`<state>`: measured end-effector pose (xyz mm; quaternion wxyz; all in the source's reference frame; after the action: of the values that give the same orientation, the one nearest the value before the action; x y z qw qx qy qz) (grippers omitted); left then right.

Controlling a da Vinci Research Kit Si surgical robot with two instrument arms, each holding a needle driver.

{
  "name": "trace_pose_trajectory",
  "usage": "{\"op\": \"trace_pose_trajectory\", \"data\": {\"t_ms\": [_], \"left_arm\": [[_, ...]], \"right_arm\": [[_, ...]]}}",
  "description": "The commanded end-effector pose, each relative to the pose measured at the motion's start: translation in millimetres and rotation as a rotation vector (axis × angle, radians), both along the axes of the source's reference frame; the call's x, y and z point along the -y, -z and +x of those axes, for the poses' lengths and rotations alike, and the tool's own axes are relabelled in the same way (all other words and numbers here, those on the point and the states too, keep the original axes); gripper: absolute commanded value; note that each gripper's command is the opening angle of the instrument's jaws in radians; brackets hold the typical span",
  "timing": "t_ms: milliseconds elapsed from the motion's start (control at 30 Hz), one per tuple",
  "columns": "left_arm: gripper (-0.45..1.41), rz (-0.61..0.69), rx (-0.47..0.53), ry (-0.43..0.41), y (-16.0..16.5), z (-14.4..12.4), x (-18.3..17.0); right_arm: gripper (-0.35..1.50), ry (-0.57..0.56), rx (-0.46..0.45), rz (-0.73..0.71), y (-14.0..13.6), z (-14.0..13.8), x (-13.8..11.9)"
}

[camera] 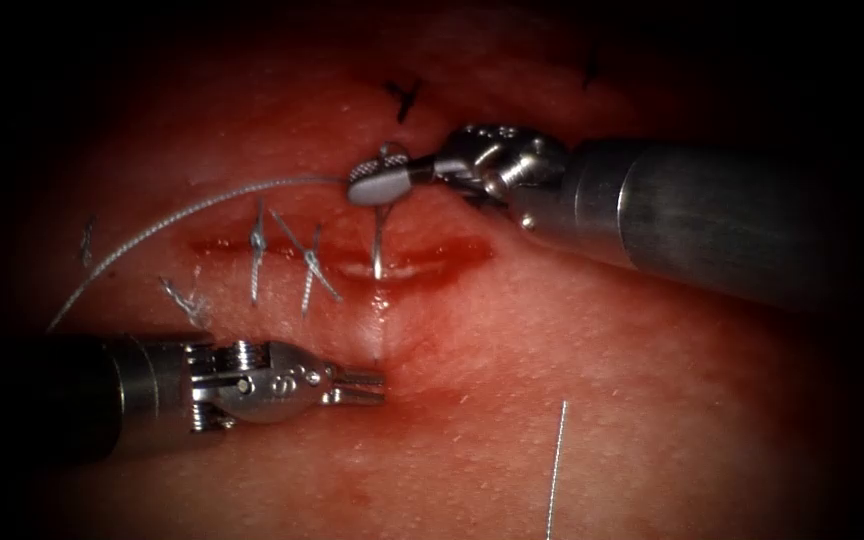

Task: Wound Closure

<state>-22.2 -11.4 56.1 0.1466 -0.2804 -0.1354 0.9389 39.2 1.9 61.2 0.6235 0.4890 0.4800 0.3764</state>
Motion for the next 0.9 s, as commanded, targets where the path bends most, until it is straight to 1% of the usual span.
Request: {"op": "trace_pose_trajectory", "data": {"t_ms": [33, 133, 433, 567, 733, 900], "left_arm": [[-0.01, -0.001, 0.002, 0.000, -0.5, -0.6, -0.2], [-0.01, -0.001, 0.002, -0.001, -0.5, -0.6, -0.2], [-0.01, 0.003, 0.002, 0.002, -0.6, -0.4, -0.3], [-0.01, 0.003, 0.002, 0.002, -0.6, -0.4, -0.3], [-0.01, 0.003, 0.003, 0.001, -0.5, -0.4, -0.4], [-0.01, 0.004, 0.004, 0.001, -0.5, -0.3, -0.4]], "right_arm": [[-0.35, -0.005, -0.014, 0.003, -0.1, 0.8, -0.4], [-0.35, 0.001, -0.021, 0.049, -0.2, 0.8, 0.3], [-0.35, 0.042, -0.031, 0.174, -0.7, 1.0, 3.5], [-0.35, 0.051, -0.025, 0.247, -0.6, 1.2, 3.9], [-0.35, 0.073, -0.039, 0.286, -0.2, 1.2, 4.4], [-0.35, 0.090, -0.042, 0.313, 0.6, 1.3, 5.5]]}}
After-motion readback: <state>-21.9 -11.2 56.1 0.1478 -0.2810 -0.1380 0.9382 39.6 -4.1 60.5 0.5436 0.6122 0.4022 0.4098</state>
